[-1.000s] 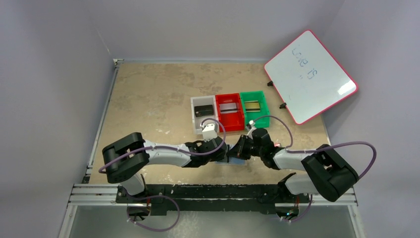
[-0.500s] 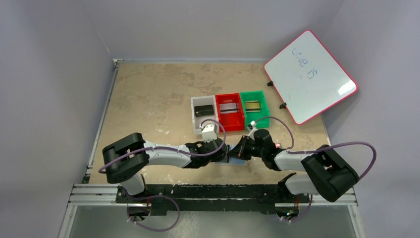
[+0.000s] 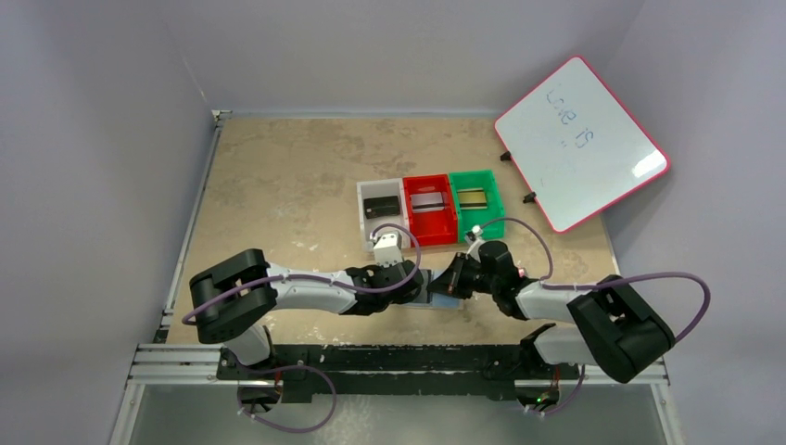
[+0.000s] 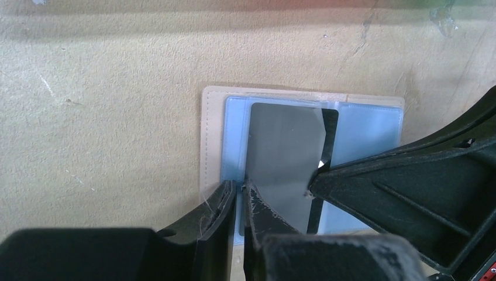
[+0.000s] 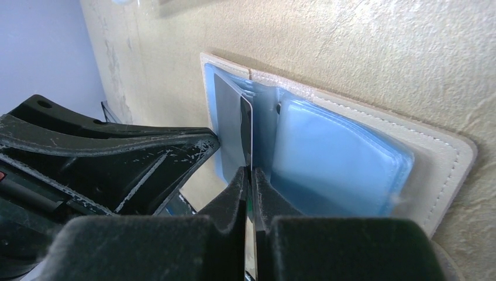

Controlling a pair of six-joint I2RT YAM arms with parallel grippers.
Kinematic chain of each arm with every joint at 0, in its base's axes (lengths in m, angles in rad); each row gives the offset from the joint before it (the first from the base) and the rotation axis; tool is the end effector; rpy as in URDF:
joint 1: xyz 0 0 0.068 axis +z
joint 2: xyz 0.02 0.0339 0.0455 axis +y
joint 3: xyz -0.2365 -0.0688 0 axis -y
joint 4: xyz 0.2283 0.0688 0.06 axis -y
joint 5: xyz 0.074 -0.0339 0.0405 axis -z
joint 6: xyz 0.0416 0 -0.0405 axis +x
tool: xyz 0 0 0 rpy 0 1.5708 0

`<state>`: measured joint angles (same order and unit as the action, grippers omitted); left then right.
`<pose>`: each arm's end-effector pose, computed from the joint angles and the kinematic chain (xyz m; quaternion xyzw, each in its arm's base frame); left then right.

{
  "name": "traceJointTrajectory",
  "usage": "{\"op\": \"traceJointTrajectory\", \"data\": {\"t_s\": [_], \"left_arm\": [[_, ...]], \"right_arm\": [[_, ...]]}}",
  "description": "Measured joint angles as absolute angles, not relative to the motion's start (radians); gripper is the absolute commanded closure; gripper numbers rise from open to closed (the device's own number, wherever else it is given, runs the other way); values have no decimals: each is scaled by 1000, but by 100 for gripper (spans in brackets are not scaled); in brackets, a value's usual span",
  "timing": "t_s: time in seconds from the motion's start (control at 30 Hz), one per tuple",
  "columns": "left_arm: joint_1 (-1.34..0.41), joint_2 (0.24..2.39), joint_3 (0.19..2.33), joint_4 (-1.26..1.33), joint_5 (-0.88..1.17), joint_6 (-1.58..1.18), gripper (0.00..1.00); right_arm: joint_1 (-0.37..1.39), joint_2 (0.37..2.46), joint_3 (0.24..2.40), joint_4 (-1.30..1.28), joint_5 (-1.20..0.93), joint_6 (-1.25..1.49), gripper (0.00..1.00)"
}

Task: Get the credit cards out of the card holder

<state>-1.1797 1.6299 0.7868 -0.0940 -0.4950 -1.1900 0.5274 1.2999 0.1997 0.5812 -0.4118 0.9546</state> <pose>0.1312 -0.2662 0.1299 -0.0811 0.9209 -0.1922 0.3294 0.1740 0.1206 0.1095 0.0792 0.8491 0.4622 0.2432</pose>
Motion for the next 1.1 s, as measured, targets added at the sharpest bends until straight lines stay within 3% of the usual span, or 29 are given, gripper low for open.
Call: {"op": "traceJointTrajectory", "data": {"t_s": [0.4,1.1], "left_arm": [[-1184,1637,792,-103,-505,-1185,94],[-1282,1813,1033,-398,-712,-1159,97]], "right_arm": [[507,1274,196,558,-430,940,93],[492,1256,196,519,-437,919,93]]}}
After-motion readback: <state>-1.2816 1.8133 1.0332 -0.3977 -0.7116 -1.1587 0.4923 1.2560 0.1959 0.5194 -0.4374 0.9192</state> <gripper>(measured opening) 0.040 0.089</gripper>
